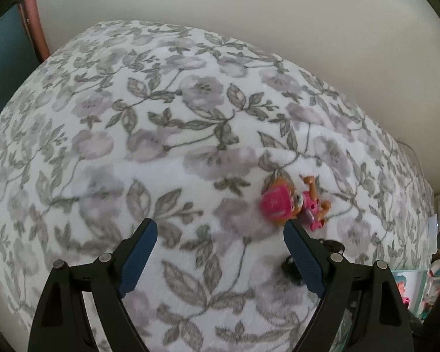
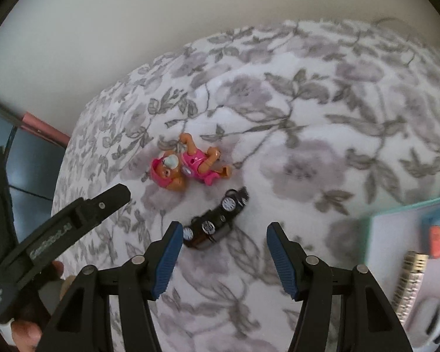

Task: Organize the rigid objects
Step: 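Grasp the pink figurine with the left tool while the right tool grasps the black car, then carry the figurine and black car over the teal tray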

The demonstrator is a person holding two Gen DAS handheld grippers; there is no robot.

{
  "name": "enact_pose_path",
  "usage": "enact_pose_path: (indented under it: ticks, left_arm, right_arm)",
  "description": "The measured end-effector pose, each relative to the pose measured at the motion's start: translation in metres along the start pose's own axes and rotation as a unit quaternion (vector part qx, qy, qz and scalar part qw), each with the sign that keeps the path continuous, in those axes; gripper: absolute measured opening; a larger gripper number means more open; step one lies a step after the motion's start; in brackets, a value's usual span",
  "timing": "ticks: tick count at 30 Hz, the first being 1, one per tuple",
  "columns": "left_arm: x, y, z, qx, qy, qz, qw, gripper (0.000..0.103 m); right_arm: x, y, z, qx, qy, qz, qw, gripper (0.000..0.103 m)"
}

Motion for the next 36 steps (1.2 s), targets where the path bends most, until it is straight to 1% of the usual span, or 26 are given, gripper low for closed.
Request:
enact_pose_path:
  ticks: [2,5,7,8,9,12,13,14,16,18,19,20,21,23,26,29,30,33,36]
  left_arm:
    - [0.003,0.005,0.004,-0.002,-0.001,-0.009,1.0,0.089]
    - [0.01,0.013,0.01,-0.004,-0.001,-0.023,0.9997,0.089]
    - [0.016,0.017,0.013,-0.007,0.003,-0.032,0.9994,0.089]
    - [0.019,0.019,0.014,-0.006,0.007,-0.035,0.9994,0.088]
    - [0.022,0.021,0.015,-0.005,0.01,-0.035,0.9993,0.089]
    - [0.029,0.03,0.017,-0.008,0.016,-0.035,0.9992,0.088]
    - [0.03,0.034,0.017,-0.012,0.014,-0.038,0.9991,0.088]
    - [0.03,0.036,0.017,-0.013,0.011,-0.04,0.999,0.087]
    - [0.033,0.039,0.017,-0.016,0.008,-0.049,0.9986,0.079]
    - [0.037,0.042,0.017,-0.019,0.009,-0.058,0.9981,0.07]
    - [0.04,0.043,0.017,-0.02,0.01,-0.063,0.9978,0.067]
    - [0.042,0.043,0.017,-0.018,0.011,-0.068,0.9975,0.061]
    - [0.043,0.042,0.018,-0.016,0.011,-0.073,0.9971,0.053]
    - [0.049,0.04,0.018,-0.017,0.013,-0.09,0.9957,0.043]
    - [0.051,0.04,0.017,-0.011,0.021,-0.082,0.9963,0.043]
    - [0.05,0.038,0.015,-0.013,0.016,-0.085,0.9962,0.043]
    - [0.049,0.036,0.014,-0.014,0.014,-0.085,0.9961,0.043]
    - [0.045,0.029,0.009,-0.012,0.011,-0.084,0.9963,0.042]
    - [0.046,0.022,0.001,-0.014,0.011,-0.083,0.9964,0.042]
  right_arm:
    - [-0.003,0.009,0.004,-0.004,0.005,0.008,1.0,0.063]
    - [-0.003,0.021,0.006,-0.009,0.007,0.002,1.0,0.063]
    - [-0.002,0.027,0.007,-0.01,0.013,0.008,1.0,0.063]
    - [-0.001,0.029,0.008,-0.008,0.015,0.012,1.0,0.06]
    - [0.001,0.029,0.009,-0.005,0.015,0.012,1.0,0.053]
    - [0.005,0.026,0.011,0.002,0.016,0.013,1.0,0.041]
    - [0.008,0.025,0.012,0.004,0.019,0.016,1.0,0.039]
    - [0.01,0.024,0.013,0.006,0.02,0.017,1.0,0.036]
    - [0.015,0.023,0.015,0.008,0.022,0.017,1.0,0.035]
    - [0.017,0.023,0.016,0.008,0.024,0.018,1.0,0.035]
    - [0.018,0.022,0.016,0.008,0.025,0.018,0.999,0.035]
    - [0.019,0.022,0.016,0.008,0.025,0.018,0.999,0.035]
    - [0.02,0.021,0.016,0.008,0.025,0.018,0.999,0.035]
    - [0.021,0.021,0.015,0.008,0.026,0.02,0.999,0.035]
    - [0.02,0.02,0.014,0.008,0.026,0.02,0.999,0.035]
    - [0.021,0.016,0.011,0.008,0.024,0.017,1.0,0.034]
    - [0.022,0.015,0.01,0.008,0.024,0.019,1.0,0.025]
    - [0.024,0.009,0.007,0.007,0.032,0.034,0.999,0.023]
    - [0.025,-0.001,-0.001,0.009,0.029,0.035,0.999,0.02]
Point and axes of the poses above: each gripper's, at about its wrist camera, not at the fingertips, and y roughly the way its jaws point, x to its right, z to its top, the point moved 7 cm from there along y, roughly the way its jaws point, and after that the axes turned 6 degrees about -x, right-handed, at the moved point
